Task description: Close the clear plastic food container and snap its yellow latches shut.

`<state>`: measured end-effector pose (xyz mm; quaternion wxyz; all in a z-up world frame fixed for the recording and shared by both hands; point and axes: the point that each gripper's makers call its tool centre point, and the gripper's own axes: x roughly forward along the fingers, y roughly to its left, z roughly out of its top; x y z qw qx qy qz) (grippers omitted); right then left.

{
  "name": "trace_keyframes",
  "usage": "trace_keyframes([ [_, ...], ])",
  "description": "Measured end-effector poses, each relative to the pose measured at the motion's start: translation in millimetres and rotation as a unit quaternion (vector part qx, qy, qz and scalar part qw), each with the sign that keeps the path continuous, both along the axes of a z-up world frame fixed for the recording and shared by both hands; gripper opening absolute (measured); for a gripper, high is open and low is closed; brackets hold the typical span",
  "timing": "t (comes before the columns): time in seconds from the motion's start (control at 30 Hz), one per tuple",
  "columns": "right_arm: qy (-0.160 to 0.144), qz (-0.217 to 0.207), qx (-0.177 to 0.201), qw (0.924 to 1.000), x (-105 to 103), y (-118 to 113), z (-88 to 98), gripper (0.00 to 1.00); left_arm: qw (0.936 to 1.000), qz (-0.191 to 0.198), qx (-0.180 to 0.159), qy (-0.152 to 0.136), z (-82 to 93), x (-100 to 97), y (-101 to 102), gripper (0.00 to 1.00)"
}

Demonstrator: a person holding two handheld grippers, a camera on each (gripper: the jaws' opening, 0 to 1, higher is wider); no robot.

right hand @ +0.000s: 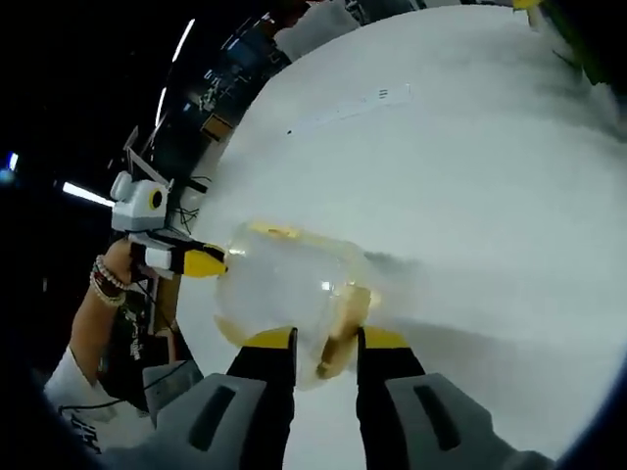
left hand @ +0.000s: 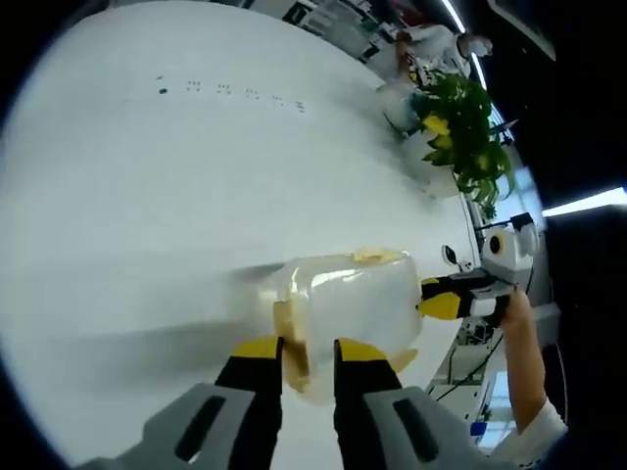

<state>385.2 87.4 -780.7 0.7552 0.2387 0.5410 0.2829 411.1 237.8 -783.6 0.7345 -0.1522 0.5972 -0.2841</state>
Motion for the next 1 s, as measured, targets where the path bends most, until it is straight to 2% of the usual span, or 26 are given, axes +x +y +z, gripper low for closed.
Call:
trace_keyframes([
  [0.1,-0.003,-0.007,0.004,1.0000,-2.5,0.0,0.1,0.18,0.9998,0.014,0.001,0.013,0.1,-2.4,0.4,0.13],
  [0.13,0.002,-0.012,0.008,0.9999,-2.0,-1.0,0.3,0.18,1.0000,0.000,0.008,0.000,0.3,-1.1,-0.4,0.13],
  [0.3,0.012,-0.025,0.009,0.9996,1.6,-1.7,-0.9,0.16,0.9999,0.013,0.007,0.008,0.0,-1.2,-0.2,0.13],
  [0.37,0.023,-0.033,0.037,0.9985,2.7,1.0,-1.2,0.15,0.9997,0.017,0.010,0.013,-0.1,-2.7,-0.8,0.13],
  [0.4,0.039,-0.059,0.044,0.9965,4.6,-1.7,-0.8,0.15,0.9998,0.015,0.011,0.008,-0.1,-1.9,-0.1,0.13],
  [0.43,0.025,-0.044,0.036,0.9980,5.5,-4.7,-1.5,0.15,0.9998,0.015,0.012,0.006,0.2,-3.5,-0.1,0.13],
  [0.5,0.017,-0.042,0.027,0.9986,6.8,-3.7,0.2,0.15,0.9998,0.013,0.013,0.001,0.8,-3.4,0.8,0.13],
  [0.73,0.006,-0.026,0.010,0.9996,9.0,-4.0,-0.4,0.19,0.9997,-0.002,0.011,-0.021,0.6,-4.6,1.7,0.16],
  [0.77,-0.002,-0.019,0.005,0.9998,8.6,-3.8,-1.0,0.19,0.9995,-0.003,0.007,-0.029,0.5,-4.7,1.6,0.17],
  [0.8,-0.012,-0.011,0.000,0.9999,9.8,-4.7,0.3,0.19,0.9979,-0.039,0.003,-0.052,0.5,-7.9,0.9,0.19],
  [0.83,-0.025,0.011,-0.008,0.9996,2.7,-3.0,2.1,0.18,0.9960,-0.073,0.012,-0.051,0.6,-16.6,3.9,0.19],
  [0.87,-0.037,0.015,-0.017,0.9991,3.3,-5.0,4.7,0.16,0.9948,-0.076,0.019,-0.065,1.7,-17.0,5.6,0.20],
  [0.9,-0.065,0.013,-0.036,0.9971,7.8,-9.7,9.5,0.13,0.9925,-0.075,0.033,-0.091,2.6,-12.8,10.4,0.23],
  [0.93,-0.083,0.006,-0.055,0.9950,13.0,-15.8,15.0,0.13,0.9854,-0.080,0.052,-0.141,6.4,-4.3,16.6,0.26],
  [0.97,-0.099,0.003,-0.061,0.9932,16.6,-17.6,19.7,0.13,0.9796,-0.083,0.060,-0.173,10.6,0.9,19.1,0.29],
  [1.0,-0.129,0.004,-0.068,0.9893,23.0,-18.1,28.0,0.08,0.9705,-0.089,0.069,-0.213,17.8,6.2,21.5,0.27],
])
